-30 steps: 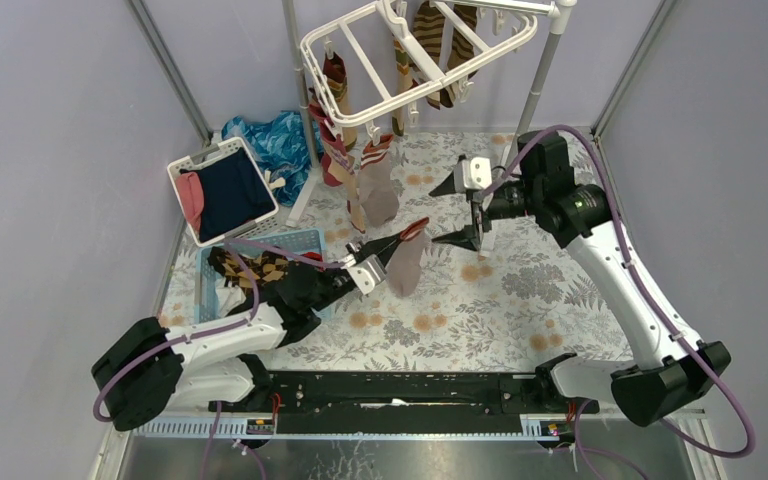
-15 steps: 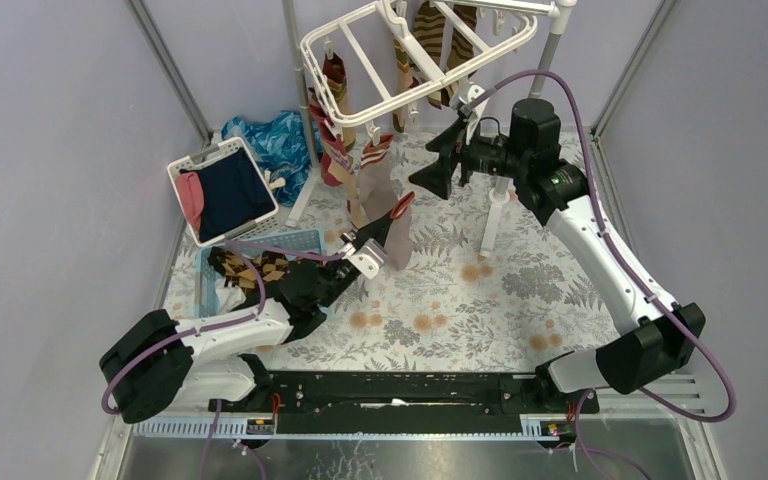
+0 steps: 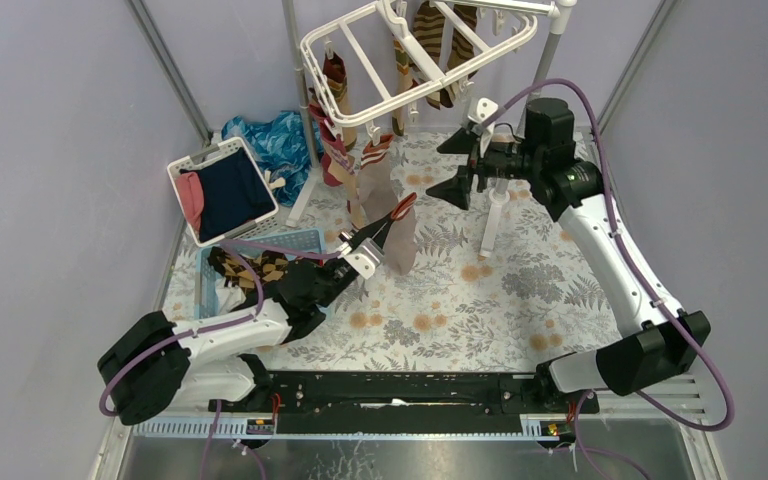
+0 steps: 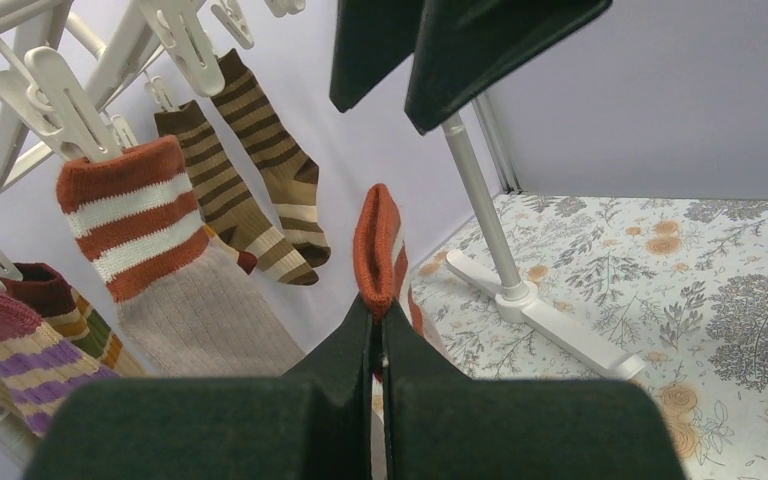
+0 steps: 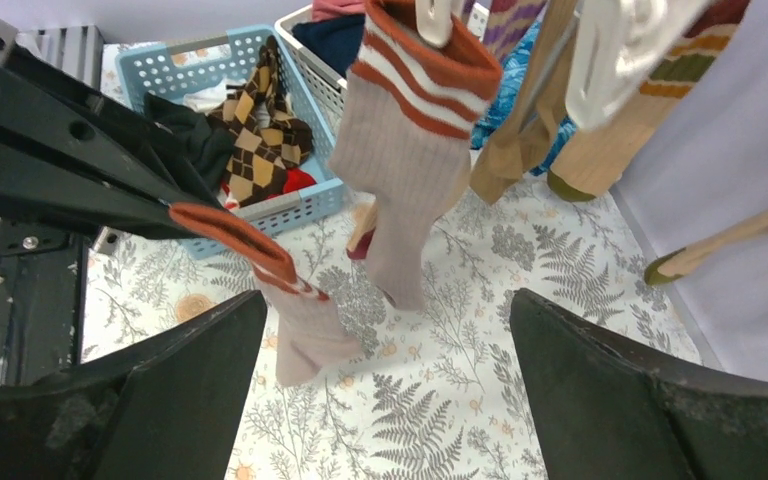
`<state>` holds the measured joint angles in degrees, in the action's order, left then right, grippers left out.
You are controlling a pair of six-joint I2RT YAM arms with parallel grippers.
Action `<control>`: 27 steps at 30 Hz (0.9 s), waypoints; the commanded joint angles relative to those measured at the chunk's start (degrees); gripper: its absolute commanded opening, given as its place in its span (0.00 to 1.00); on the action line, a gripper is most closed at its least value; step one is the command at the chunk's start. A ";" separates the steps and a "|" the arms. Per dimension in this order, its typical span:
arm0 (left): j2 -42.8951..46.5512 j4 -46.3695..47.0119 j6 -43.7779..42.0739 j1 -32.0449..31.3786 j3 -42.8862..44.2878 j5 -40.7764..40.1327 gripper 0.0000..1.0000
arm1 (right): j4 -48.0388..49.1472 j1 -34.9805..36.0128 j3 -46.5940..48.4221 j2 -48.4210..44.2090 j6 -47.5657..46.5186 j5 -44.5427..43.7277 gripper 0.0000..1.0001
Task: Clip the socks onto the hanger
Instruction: Open the clamp at the hanger.
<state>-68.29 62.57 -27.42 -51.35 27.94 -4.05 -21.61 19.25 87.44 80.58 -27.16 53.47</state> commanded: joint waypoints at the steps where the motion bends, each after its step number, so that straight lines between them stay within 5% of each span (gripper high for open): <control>1: -0.71 4.47 0.37 0.11 1.15 0.88 0.00 | 18.54 -2.72 -8.29 -4.36 3.71 4.78 1.00; 10: -2.10 7.49 -1.35 1.43 0.54 2.44 0.00 | 33.55 -2.99 -6.52 0.33 4.60 4.22 0.98; 27: -2.61 9.78 -1.93 2.09 -1.04 3.56 0.00 | 39.58 0.64 2.96 9.25 12.09 2.99 0.95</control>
<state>-71.44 67.90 -28.05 -49.76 27.73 -0.82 13.80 18.98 86.89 88.68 -19.46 57.67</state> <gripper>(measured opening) 0.010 0.962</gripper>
